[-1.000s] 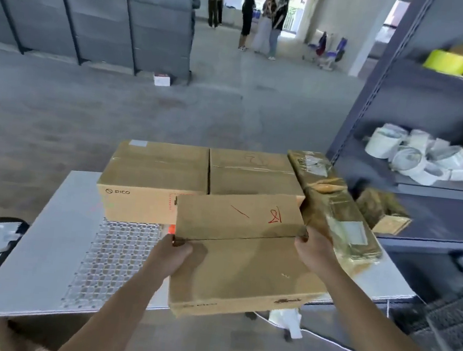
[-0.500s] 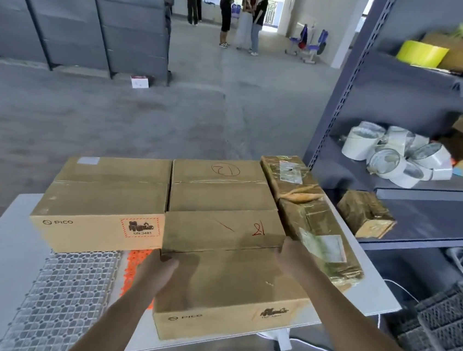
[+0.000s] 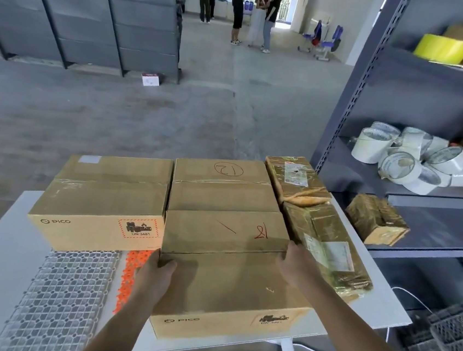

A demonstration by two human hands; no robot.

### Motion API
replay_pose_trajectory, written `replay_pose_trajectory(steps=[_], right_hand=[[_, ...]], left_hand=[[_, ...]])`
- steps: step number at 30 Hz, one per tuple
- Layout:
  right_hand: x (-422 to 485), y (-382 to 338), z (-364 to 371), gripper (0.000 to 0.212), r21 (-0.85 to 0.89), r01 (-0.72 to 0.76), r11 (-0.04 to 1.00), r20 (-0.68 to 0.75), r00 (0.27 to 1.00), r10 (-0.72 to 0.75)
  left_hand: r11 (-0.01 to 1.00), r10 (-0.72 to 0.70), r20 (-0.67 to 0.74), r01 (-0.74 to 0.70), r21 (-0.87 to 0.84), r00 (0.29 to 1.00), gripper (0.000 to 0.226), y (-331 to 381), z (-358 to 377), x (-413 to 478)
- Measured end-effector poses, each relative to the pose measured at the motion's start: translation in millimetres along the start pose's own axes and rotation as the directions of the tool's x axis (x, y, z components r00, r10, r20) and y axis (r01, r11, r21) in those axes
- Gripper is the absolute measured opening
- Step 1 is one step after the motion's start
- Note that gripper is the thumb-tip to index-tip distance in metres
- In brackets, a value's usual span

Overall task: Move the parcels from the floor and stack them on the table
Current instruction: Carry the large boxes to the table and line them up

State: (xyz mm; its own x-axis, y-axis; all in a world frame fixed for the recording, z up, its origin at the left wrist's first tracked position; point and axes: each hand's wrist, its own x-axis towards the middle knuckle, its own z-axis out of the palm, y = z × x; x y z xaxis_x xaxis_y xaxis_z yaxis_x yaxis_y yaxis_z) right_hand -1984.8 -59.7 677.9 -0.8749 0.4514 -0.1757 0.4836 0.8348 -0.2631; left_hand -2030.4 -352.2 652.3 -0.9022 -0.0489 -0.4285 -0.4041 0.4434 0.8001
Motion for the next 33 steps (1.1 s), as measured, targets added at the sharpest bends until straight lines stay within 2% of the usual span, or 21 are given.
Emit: replay_pose_trajectory(steps=[2, 5, 10, 14, 16, 19, 24, 28, 33], right_hand=[[0, -4, 0, 0.036, -0.042, 0.017, 0.999, 0.022, 1.0, -0.017], [1, -6, 1, 0.042, -0.062, 0.043, 0.997, 0.022, 0.999, -0.042], [0, 2, 1, 0.046, -0.083, 0.05, 0.995, 0.03, 0.998, -0.048], [3, 0, 2, 0.048, -0.344, 0.083, 0.935, 0.006, 0.996, -0.087], [4, 0, -1, 0.044, -0.4, 0.076, 0.913, 0.006, 0.997, -0.081], [4, 2, -1, 0.044, -0.342, 0.048, 0.938, 0.033, 0.999, -0.039], [-3, 8, 3, 0.048, -0.285, 0.074, 0.955, 0.015, 0.997, -0.073], [-9, 9, 3, 0.049, -0.273, 0.09, 0.958, -0.008, 0.995, -0.096], [-14, -12, 6, 0.051, -0.217, 0.227, 0.949, -0.029, 0.971, -0.239]], left_hand=[[1.0, -0.004, 0.0, 0.004, -0.012, 1.0, 0.052, -2, 0, 3], [0.999, 0.02, -0.04, -0.021, -0.034, 0.999, 0.035, -8, 2, 4], [0.998, 0.061, -0.084, -0.061, 0.0, 0.995, 0.039, -10, 9, 8], [0.993, 0.08, -0.071, -0.073, 0.097, 0.994, 0.038, -3, 16, 7], [0.99, 0.078, -0.063, -0.07, 0.123, 0.995, 0.037, 0, 16, 5], [0.991, 0.08, -0.063, -0.073, 0.115, 0.995, 0.038, 0, 16, 0], [0.983, 0.067, -0.058, -0.055, 0.177, 0.996, 0.056, 1, 15, -2], [0.977, 0.088, -0.105, -0.065, 0.203, 0.991, 0.056, 3, 11, -9], [0.974, 0.11, -0.151, -0.077, 0.213, 0.982, 0.051, 7, 8, -21]])
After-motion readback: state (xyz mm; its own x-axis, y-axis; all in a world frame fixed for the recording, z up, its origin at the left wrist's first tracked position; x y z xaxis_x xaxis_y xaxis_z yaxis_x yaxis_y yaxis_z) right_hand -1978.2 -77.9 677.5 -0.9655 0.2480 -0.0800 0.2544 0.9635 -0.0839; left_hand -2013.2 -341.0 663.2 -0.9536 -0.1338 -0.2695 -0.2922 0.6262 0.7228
